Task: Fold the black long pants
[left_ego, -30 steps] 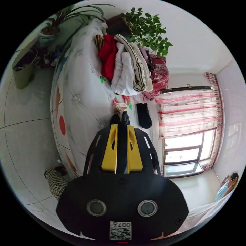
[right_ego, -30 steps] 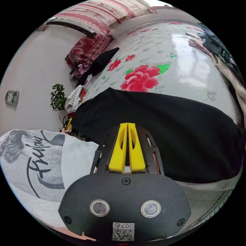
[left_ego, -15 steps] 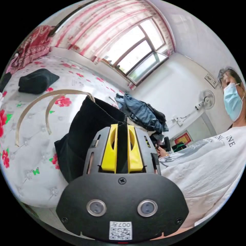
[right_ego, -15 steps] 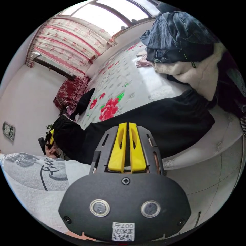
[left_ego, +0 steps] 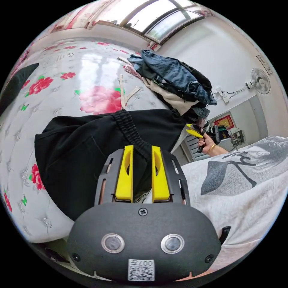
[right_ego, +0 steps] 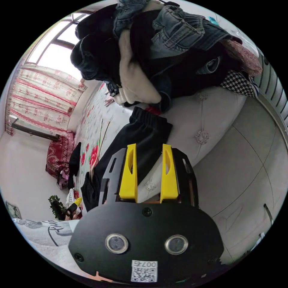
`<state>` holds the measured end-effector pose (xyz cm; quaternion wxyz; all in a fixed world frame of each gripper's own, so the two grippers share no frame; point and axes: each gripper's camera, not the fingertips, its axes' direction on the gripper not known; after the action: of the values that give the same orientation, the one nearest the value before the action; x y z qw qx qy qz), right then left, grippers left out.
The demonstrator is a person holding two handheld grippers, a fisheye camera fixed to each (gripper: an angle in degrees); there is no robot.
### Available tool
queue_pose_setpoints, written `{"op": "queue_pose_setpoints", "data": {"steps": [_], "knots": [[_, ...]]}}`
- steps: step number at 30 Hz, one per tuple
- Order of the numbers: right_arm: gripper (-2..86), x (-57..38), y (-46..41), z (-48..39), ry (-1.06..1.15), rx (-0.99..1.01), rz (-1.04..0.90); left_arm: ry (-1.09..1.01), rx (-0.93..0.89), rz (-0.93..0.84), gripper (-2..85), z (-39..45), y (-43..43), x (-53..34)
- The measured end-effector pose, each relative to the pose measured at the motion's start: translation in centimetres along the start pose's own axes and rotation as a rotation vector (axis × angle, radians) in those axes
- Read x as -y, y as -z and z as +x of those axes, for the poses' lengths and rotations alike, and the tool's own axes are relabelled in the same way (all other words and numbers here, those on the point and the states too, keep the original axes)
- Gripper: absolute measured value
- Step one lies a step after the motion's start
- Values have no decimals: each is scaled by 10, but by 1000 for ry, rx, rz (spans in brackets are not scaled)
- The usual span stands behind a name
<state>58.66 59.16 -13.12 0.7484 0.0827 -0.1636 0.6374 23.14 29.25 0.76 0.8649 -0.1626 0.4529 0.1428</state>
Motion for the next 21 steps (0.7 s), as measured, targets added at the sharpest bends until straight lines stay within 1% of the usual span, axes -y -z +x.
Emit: {"op": "queue_pose_setpoints", "data": {"steps": [4,5,7,9,11,13,15,17,19,20,21], "knots": [[99,13,-8,9,-2,-55,-9,-30,8,-51,130,14,-31,22],[99,14,-11,10,0,-54,-21,-40,-13,-90,131,19,-50,29],[96,15,-26,11,11,5,-84,5,-42,-186,126,17,-88,32],[88,13,-25,11,-9,-35,-48,7,35,-137,109,16,-97,29],[72,15,-28,14,-7,3,-50,38,-12,-147,109,14,-93,34],[41,22,-30,22,-48,77,-102,47,-36,-102,109,16,-78,32],[25,28,-28,11,-19,161,-138,86,-11,-31,102,16,-56,20],[14,30,-22,-30,143,239,-165,175,-8,27,100,6,-39,4],[8,18,-11,-111,445,308,-205,288,-17,105,100,-7,-19,-18],[8,11,-8,-133,525,340,-216,364,-22,167,100,-15,-4,-35],[7,-6,-4,-173,674,417,-236,437,-16,228,100,-23,11,-53]]}}
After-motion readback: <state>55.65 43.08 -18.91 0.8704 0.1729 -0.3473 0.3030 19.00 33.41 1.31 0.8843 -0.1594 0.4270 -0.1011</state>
